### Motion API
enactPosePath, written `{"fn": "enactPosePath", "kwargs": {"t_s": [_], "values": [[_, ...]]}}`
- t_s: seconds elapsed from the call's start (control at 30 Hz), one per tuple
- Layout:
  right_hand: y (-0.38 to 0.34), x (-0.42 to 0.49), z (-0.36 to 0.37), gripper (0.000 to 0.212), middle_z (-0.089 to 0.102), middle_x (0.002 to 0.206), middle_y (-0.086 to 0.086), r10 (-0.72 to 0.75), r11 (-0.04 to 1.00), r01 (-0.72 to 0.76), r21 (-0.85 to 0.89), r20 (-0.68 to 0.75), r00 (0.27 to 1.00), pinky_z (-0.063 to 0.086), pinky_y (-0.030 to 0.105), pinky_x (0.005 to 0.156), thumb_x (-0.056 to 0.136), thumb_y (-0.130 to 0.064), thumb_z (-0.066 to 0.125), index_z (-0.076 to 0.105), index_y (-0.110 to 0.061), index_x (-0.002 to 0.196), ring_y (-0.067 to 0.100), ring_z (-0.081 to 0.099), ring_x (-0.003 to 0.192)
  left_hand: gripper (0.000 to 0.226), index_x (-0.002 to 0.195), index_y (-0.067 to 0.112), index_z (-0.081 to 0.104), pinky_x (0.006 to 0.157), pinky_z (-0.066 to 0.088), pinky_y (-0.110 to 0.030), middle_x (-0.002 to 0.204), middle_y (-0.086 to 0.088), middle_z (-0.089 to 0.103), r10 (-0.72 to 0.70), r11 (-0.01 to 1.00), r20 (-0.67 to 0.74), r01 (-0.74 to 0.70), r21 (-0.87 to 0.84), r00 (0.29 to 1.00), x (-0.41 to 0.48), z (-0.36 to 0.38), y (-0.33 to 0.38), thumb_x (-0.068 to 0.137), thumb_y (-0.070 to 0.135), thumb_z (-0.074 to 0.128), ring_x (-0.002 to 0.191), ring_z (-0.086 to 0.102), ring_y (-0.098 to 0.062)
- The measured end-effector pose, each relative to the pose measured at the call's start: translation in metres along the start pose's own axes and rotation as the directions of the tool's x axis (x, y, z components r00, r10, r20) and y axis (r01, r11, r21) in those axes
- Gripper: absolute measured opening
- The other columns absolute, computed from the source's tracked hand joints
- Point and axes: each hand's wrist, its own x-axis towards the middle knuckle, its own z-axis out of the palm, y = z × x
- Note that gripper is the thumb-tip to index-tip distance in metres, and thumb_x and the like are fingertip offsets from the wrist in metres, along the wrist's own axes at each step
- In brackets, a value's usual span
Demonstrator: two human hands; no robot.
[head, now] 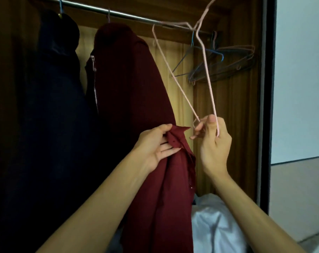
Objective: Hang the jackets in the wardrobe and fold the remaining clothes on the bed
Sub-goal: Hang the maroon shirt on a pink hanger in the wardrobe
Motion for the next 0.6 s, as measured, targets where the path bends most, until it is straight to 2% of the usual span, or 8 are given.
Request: {"fn": "enactPosePath", "kwargs": {"t_s": [0.07,0.13,0.27,0.33,0.4,0.47,0.53,0.6], "values": [[-0.012,-0.007,-0.018,0.044,0.06,0.082,0.024,0.047,0.999,-0.047,0.003,0.006,0.999,0.055,0.03,0.066,0.104,-0.034,0.037,0.059,-0.001,0.086,0.039,0.063,0.072,0.012,0.099,0.006,0.067,0.061,0.062,-0.032,0.087,-0.013,0.075,0.01,1.0,-0.028,-0.01,-0.023,1.0,-0.01,0.02,-0.012,0.098,0.016,0.06,0.071,0.075,-0.021],[-0.026,-0.021,-0.042,0.05,0.063,0.078,0.017,0.125,0.992,-0.125,0.017,0.024,0.992,0.056,0.029,0.065,0.103,-0.035,0.034,0.059,0.002,0.082,0.031,0.065,0.066,0.014,0.103,0.006,0.068,0.065,0.062,-0.033,0.09,-0.014,0.076,0.031,0.998,-0.081,-0.036,-0.056,0.996,-0.02,0.038,-0.025,0.099,0.015,0.058,0.073,0.075,-0.021],[-0.049,-0.08,-0.105,0.053,0.06,0.073,0.021,0.291,0.954,-0.3,0.026,0.177,0.94,0.055,0.027,0.061,0.101,-0.033,0.033,0.058,0.006,0.074,0.026,0.061,0.054,0.019,0.092,0.006,0.065,0.065,0.059,-0.036,0.082,-0.011,0.072,0.009,0.985,-0.191,-0.042,-0.167,0.982,-0.044,0.062,-0.052,0.101,0.013,0.05,0.069,0.071,-0.021],[-0.056,-0.115,-0.139,0.057,0.061,0.074,0.019,0.398,0.912,-0.409,-0.001,0.24,0.886,0.056,0.033,0.06,0.103,-0.037,0.034,0.061,0.0,0.07,0.029,0.062,0.056,0.021,0.092,0.005,0.063,0.062,0.055,-0.04,0.079,-0.011,0.067,-0.055,0.974,-0.264,-0.006,-0.227,0.963,-0.058,0.069,-0.07,0.101,0.011,0.045,0.07,0.067,-0.023],[-0.066,-0.144,-0.171,0.062,0.066,0.08,0.014,0.505,0.848,-0.53,-0.016,0.328,0.798,0.058,0.038,0.064,0.1,-0.052,0.041,0.067,-0.005,0.07,0.029,0.065,0.067,0.023,0.086,0.006,0.061,0.058,0.052,-0.038,0.072,-0.011,0.061,-0.11,0.967,-0.354,0.018,-0.252,0.929,-0.076,0.075,-0.093,0.098,0.005,0.042,0.064,0.06,-0.023],[-0.083,-0.159,-0.194,0.051,0.072,0.091,0.01,0.602,0.772,-0.625,-0.117,0.451,0.659,0.058,0.032,0.08,0.088,-0.059,0.057,0.075,-0.012,0.089,0.023,0.07,0.087,0.027,0.073,0.008,0.058,0.054,0.048,-0.031,0.063,-0.009,0.053,-0.103,0.98,-0.457,0.012,-0.197,0.883,-0.096,0.081,-0.118,0.094,0.002,0.042,0.055,0.052,-0.022],[-0.098,-0.163,-0.205,0.035,0.073,0.099,0.007,0.683,0.693,-0.693,-0.199,0.49,0.542,0.054,0.025,0.091,0.083,-0.031,0.076,0.07,-0.011,0.111,0.02,0.069,0.1,0.03,0.071,0.011,0.057,0.062,0.048,-0.033,0.065,-0.006,0.053,0.04,0.999,-0.565,-0.018,0.043,0.824,-0.115,0.084,-0.145,0.098,0.009,0.045,0.06,0.053,-0.025],[-0.106,-0.16,-0.204,0.036,0.071,0.094,0.008,0.768,0.581,-0.794,-0.178,0.445,0.461,0.057,0.022,0.081,0.084,0.008,0.068,0.063,-0.005,0.117,0.022,0.068,0.093,0.03,0.081,0.01,0.061,0.078,0.05,-0.036,0.077,-0.008,0.061,0.258,0.932,-0.555,-0.051,0.36,0.791,-0.138,0.085,-0.169,0.103,0.02,0.044,0.078,0.059,-0.029]]}}
